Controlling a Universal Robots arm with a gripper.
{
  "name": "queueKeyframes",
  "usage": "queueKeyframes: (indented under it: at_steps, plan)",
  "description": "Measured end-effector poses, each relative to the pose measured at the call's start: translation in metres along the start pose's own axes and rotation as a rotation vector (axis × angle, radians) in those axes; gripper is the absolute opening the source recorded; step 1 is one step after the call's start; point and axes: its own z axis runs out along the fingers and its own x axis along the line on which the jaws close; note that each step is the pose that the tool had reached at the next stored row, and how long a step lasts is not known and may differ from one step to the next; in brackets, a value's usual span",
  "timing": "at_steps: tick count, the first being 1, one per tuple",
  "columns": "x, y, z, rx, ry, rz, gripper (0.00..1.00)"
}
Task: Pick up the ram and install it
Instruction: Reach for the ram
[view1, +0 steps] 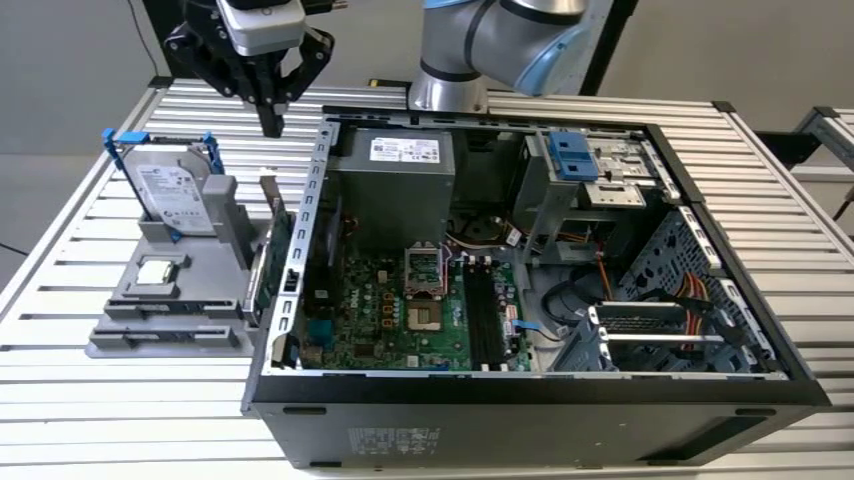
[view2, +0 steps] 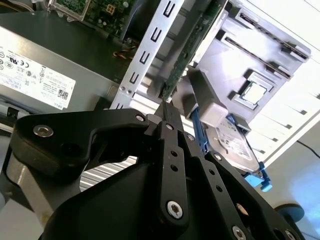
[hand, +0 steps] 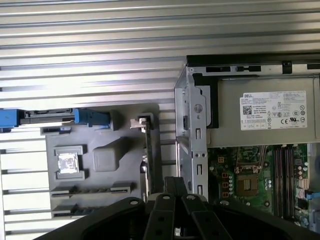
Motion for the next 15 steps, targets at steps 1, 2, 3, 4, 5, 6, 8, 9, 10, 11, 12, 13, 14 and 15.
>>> queueKeyframes:
  at_steps: [1,2,3,4,5,6,8,9,10,11,12,13,14,15]
  plan:
    - [0.0009,-0.0001,0.0,0.0,0.0,0.0,0.0]
    - [0.0019,-0.0001,0.0,-0.0001,0.0,0.0,0.0]
    - [0.0028,-0.0002,-0.0001,0.0,0.0,0.0,0.0]
    - [0.0038,-0.0003,-0.0001,0.0,0.0,0.0,0.0]
    - [0.0047,-0.0003,-0.0001,0.0,0.0,0.0,0.0]
    - [0.0057,-0.0004,-0.0001,0.0,0.0,0.0,0.0]
    - [0.0075,-0.0005,-0.0002,0.0,0.0,0.0,0.0]
    - [0.0086,-0.0006,-0.0002,0.0,0.0,0.0,0.0]
    - [0.0095,-0.0007,-0.0002,0.0,0.0,0.0,0.0]
    - [0.0104,-0.0007,-0.0002,0.0,0.0,0.0,0.0]
    - [0.0114,-0.0008,-0.0002,-0.0001,0.0,0.0,0.0]
    - [0.0123,-0.0008,-0.0003,-0.0001,0.0,0.0,0.0]
    - [0.0142,-0.001,-0.0003,-0.0001,-0.0001,0.0,0.0]
    - [0.0152,-0.0011,-0.0004,0.0,0.0,0.0,0.0]
